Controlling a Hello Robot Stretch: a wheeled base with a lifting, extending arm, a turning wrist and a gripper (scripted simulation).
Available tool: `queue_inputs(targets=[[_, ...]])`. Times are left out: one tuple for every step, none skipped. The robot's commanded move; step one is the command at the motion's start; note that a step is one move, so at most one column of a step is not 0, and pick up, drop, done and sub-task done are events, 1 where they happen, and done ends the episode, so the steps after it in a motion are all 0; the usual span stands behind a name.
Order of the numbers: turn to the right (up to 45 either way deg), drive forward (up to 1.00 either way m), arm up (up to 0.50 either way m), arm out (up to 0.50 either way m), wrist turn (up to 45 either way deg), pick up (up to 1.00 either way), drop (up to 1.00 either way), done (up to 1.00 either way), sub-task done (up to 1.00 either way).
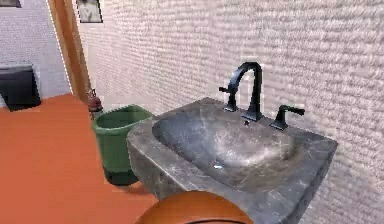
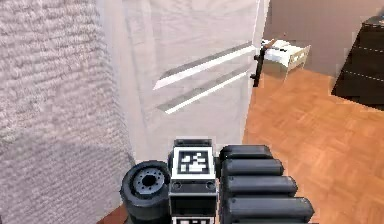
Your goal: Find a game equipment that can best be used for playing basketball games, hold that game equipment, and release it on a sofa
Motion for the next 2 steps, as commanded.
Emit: queue_inputs(targets=[[45.0, 0.0, 0.0, 0.0, 0.0, 0.0, 0.0, 0.0, 0.0], [0.0, 0.15, 0.0, 0.0, 0.0, 0.0, 0.0, 0.0, 0.0]])
